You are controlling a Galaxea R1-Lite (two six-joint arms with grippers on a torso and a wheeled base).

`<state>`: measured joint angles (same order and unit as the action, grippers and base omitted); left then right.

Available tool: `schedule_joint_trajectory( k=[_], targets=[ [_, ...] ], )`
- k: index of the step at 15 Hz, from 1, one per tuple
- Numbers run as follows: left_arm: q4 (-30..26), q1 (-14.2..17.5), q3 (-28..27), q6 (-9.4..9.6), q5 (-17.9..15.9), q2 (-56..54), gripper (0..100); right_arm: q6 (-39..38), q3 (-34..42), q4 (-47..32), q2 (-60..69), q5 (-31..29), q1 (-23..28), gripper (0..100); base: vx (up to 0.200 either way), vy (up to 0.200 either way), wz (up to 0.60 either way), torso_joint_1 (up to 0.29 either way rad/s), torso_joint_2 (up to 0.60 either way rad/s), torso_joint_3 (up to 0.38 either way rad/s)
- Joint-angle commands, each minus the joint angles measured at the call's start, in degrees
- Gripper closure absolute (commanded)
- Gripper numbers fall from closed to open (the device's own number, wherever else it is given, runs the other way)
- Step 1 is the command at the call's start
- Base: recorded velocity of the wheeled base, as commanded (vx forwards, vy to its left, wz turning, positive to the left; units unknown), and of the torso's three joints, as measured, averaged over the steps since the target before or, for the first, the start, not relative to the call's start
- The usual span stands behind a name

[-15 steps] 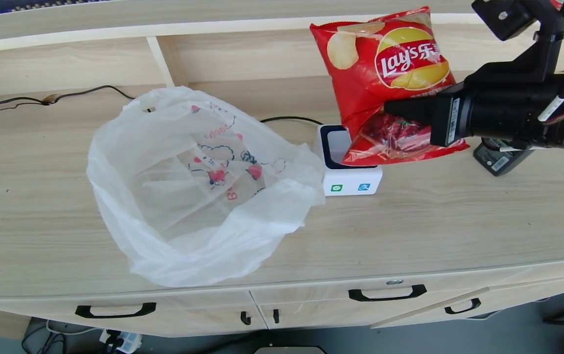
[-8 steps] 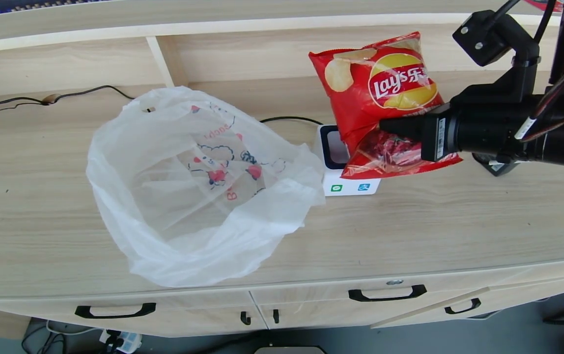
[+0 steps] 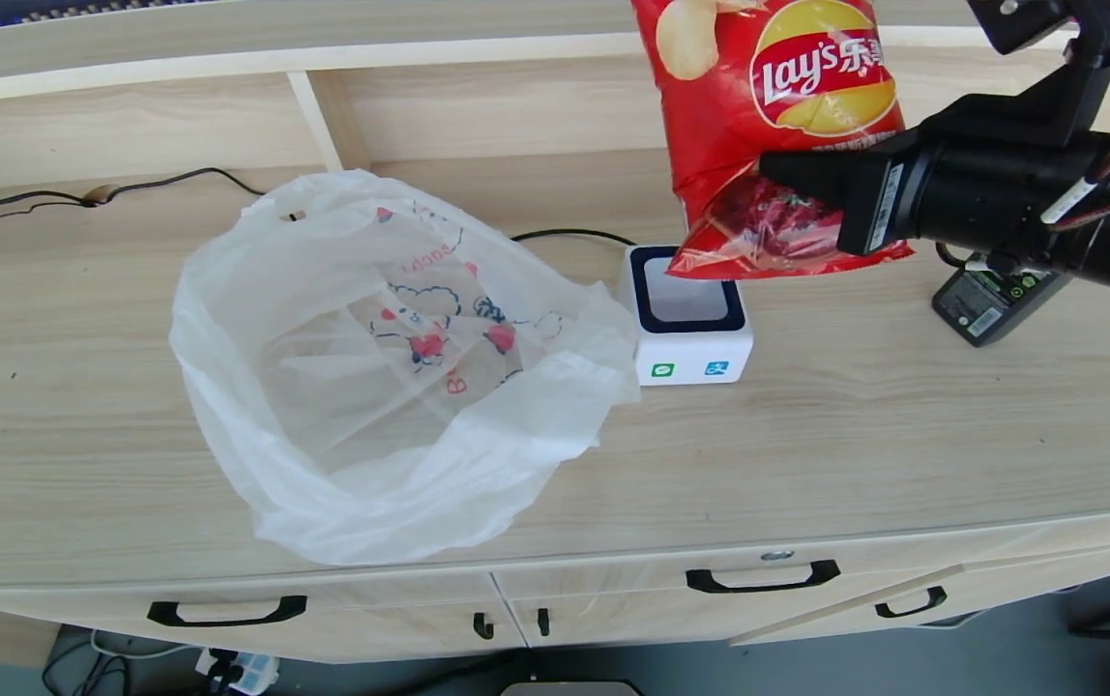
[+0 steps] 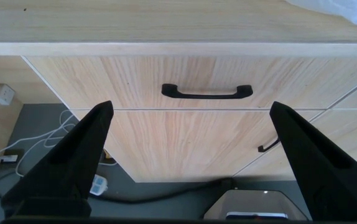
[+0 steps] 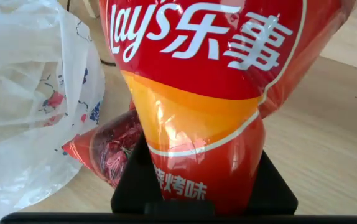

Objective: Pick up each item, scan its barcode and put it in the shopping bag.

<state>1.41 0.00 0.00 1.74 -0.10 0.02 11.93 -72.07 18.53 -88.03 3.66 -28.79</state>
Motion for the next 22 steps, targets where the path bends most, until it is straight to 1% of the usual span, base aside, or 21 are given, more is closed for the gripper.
schedule_joint_trajectory(
  k=[1, 3, 6, 7, 9, 12, 13, 17, 19, 21, 22],
  targets=[
    [-0.01, 0.0, 0.0, 0.01, 0.01, -0.02, 0, 0.11, -4.92, -0.95, -0.48, 0.56, -1.26, 100, 0.0, 0.0, 0.0, 0.0, 0.0, 0.0],
    [-0.01, 0.0, 0.0, 0.01, 0.01, -0.02, 0, 0.11, -8.52, -1.74, -2.15, 0.56, -4.16, 100, 0.0, 0.0, 0.0, 0.0, 0.0, 0.0],
    [-0.01, 0.0, 0.0, -0.16, 0.01, -0.02, 0, 0.19, -8.26, -1.74, -2.32, 0.47, -4.52, 100, 0.0, 0.0, 0.0, 0.0, 0.0, 0.0],
    [-0.01, 0.0, 0.0, -0.69, 0.01, -0.02, 0, 0.19, -8.0, -1.74, -2.32, 0.3, -4.52, 100, 0.0, 0.0, 0.0, 0.0, 0.0, 0.0],
    [-0.01, 0.0, 0.0, -0.69, 0.01, -0.02, 0, 0.19, -7.56, -1.65, -2.15, 0.39, -4.6, 100, 0.0, 0.0, 0.6, 0.005, 0.0, 0.002],
    [-0.18, 0.0, 0.0, -0.78, 0.01, -0.02, 0, 0.02, -5.1, -0.95, -0.48, 0.3, -4.34, 100, 0.0, 0.0, 0.6, 0.001, 0.0, 0.001],
    [-0.1, 0.0, 0.0, -0.78, 0.01, -0.02, 0, -0.16, -4.22, -0.86, 0.31, 0.3, -3.37, 100, 0.0, 0.0, 0.6, 0.022, 0.02, 0.002],
    [-0.18, 0.0, 0.0, -0.69, 0.01, -0.02, 0, -2.0, 3.43, -0.07, 7.26, 0.3, 0.67, 100, 0.0, 0.0, 0.6, -0.002, 0.0, 0.005],
    [-0.18, 0.0, 0.0, -0.69, 0.01, -0.02, 0, -2.62, 4.13, -0.16, 8.49, 0.39, 1.37, 100, 0.0, 0.0, 0.6, 0.0, 0.01, 0.005],
    [-0.18, 0.0, 0.0, -0.69, 0.01, -0.02, 0, -3.32, 4.31, -0.34, 8.93, 0.56, 0.84, 100, 0.0, 0.0, 0.0, 0.0, 0.0, 0.0],
    [-0.18, 0.0, 0.0, -0.69, 0.01, -0.02, 0, -4.73, 6.24, -0.16, 9.81, 0.47, 0.84, 100, 0.0, 0.0, 0.0, 0.0, 0.0, 0.0]
  ],
)
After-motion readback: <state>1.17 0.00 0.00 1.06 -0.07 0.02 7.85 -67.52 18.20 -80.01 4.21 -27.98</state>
